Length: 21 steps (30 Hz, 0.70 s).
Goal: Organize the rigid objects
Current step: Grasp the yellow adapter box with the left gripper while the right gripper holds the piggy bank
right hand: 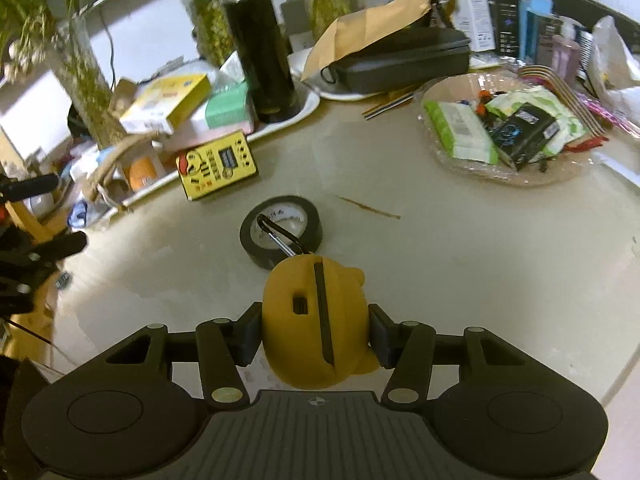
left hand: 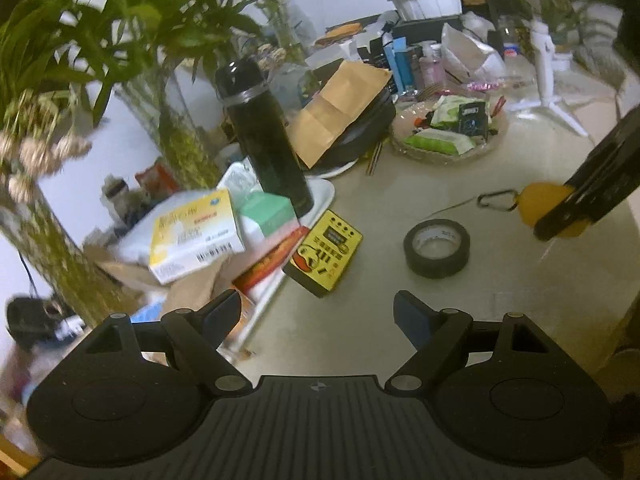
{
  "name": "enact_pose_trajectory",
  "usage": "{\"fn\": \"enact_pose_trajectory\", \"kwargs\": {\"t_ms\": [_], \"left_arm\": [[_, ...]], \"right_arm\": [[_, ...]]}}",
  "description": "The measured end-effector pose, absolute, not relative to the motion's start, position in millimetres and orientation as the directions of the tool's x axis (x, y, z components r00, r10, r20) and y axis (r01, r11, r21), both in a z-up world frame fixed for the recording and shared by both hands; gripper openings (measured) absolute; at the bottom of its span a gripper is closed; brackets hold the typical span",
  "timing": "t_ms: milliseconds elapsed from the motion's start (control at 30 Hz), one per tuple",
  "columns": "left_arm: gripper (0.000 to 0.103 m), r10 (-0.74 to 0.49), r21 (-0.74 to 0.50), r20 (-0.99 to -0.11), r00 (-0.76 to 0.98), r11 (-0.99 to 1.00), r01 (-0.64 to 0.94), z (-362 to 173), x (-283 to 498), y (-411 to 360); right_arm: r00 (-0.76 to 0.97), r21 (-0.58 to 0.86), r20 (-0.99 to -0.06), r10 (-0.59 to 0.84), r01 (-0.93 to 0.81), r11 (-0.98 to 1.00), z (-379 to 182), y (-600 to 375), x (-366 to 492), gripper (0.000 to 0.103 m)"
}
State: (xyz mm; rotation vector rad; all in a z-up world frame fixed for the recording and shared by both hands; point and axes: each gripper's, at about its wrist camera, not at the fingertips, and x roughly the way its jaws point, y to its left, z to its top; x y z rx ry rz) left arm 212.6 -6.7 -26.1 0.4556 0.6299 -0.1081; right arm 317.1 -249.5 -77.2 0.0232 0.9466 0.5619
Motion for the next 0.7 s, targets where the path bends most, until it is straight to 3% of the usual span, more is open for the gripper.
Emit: {"fn": "enact_pose_trajectory", "kwargs": {"t_ms": [367, 700], "left_arm": [[0.084, 0.117, 0.568, -0.566, 0.816, 0.773, 0.283, -55.2, 255.7, -21.9], [0.084, 0.158, 0.663, -0.551, 0.819, 0.679, 0.315, -87.6, 288.4, -32.5]], "right_arm": [[0.485, 0.234, -0.759, 0.434, -0.419, 0.877, -62.3, -266.8, 294.0, 0.057], [0.494, 0.236, -0.748, 0.444, -0.427, 0.873, -53.1, -274.8, 278.8, 0.057]]}}
